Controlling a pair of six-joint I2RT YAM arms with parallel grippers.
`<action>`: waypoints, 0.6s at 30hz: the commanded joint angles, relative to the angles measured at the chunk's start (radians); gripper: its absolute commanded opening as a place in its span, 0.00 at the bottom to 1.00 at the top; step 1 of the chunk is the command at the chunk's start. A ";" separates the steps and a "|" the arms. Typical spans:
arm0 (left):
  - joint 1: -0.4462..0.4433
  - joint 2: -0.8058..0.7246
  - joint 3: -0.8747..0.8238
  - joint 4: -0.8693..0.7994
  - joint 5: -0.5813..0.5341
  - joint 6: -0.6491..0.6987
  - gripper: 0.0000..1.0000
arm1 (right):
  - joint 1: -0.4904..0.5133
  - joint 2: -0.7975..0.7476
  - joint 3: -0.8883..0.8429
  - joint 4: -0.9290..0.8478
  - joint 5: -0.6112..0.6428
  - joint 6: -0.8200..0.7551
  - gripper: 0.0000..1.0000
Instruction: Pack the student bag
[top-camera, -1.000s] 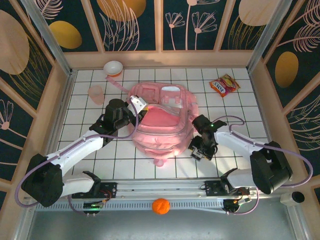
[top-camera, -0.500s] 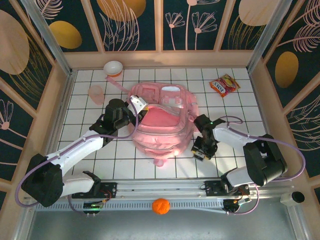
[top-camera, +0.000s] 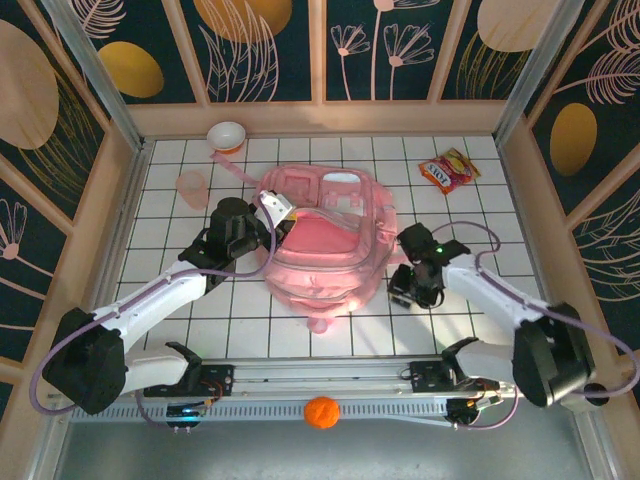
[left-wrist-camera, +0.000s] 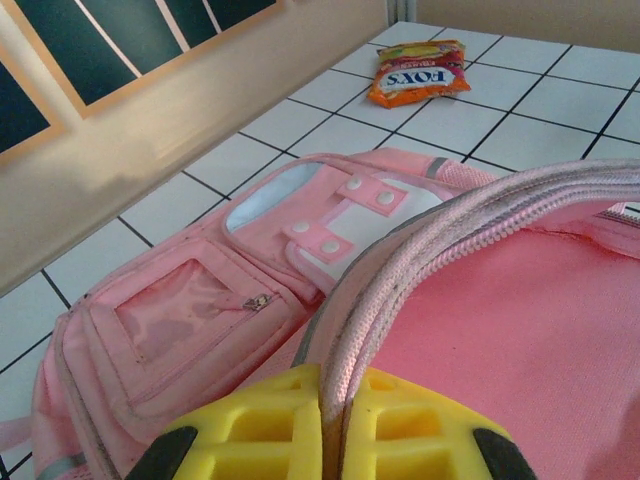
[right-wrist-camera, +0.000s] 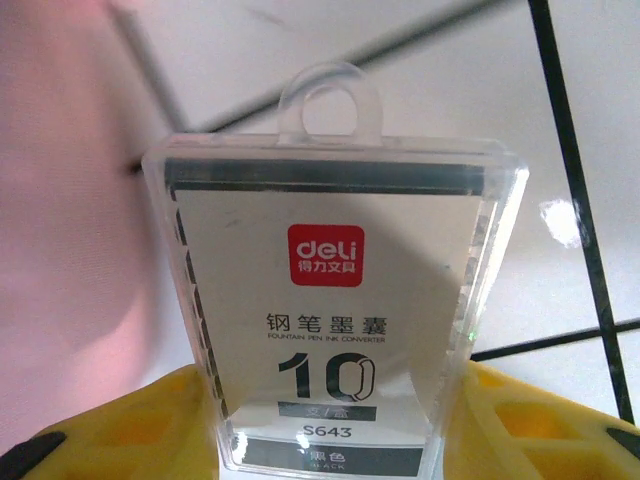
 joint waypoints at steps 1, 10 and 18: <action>0.006 -0.039 0.030 0.087 0.018 -0.047 0.00 | -0.006 -0.123 0.068 0.102 -0.003 -0.167 0.38; 0.006 -0.043 0.043 0.113 0.047 -0.117 0.00 | 0.027 -0.253 0.095 0.539 -0.356 -0.749 0.32; 0.006 -0.030 0.078 0.110 0.088 -0.157 0.00 | 0.217 -0.059 0.267 0.486 -0.229 -1.210 0.26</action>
